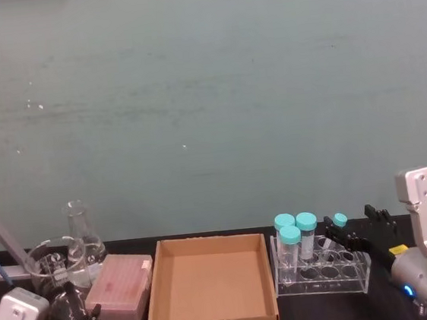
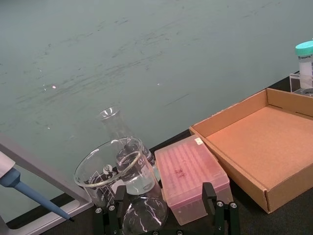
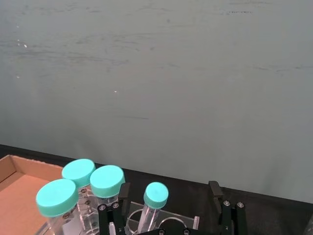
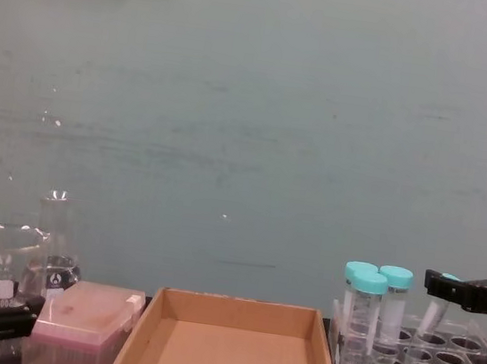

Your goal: Use the right hand to move the test tube from the test tube rack into the box.

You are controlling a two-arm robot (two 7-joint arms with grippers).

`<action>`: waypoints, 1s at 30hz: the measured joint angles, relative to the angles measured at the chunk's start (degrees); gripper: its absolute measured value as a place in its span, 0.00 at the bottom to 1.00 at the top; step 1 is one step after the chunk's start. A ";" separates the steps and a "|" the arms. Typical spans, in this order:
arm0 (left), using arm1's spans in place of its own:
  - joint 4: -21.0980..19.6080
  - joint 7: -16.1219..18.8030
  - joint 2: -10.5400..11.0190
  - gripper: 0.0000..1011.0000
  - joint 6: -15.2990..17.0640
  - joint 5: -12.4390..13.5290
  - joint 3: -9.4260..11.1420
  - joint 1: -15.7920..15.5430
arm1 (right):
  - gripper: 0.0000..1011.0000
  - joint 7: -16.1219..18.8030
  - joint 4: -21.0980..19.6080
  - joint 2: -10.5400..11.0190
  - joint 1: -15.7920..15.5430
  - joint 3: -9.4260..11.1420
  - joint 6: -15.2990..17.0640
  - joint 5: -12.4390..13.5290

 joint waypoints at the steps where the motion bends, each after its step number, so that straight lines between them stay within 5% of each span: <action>1: 0.00 0.00 0.00 0.99 0.00 0.00 0.00 0.00 | 0.99 0.00 0.74 -0.29 0.48 0.11 -0.19 -0.29; 30: 0.00 0.00 0.00 0.99 0.00 0.00 0.00 0.00 | 0.99 0.91 6.19 -2.88 2.80 1.56 -1.23 -3.26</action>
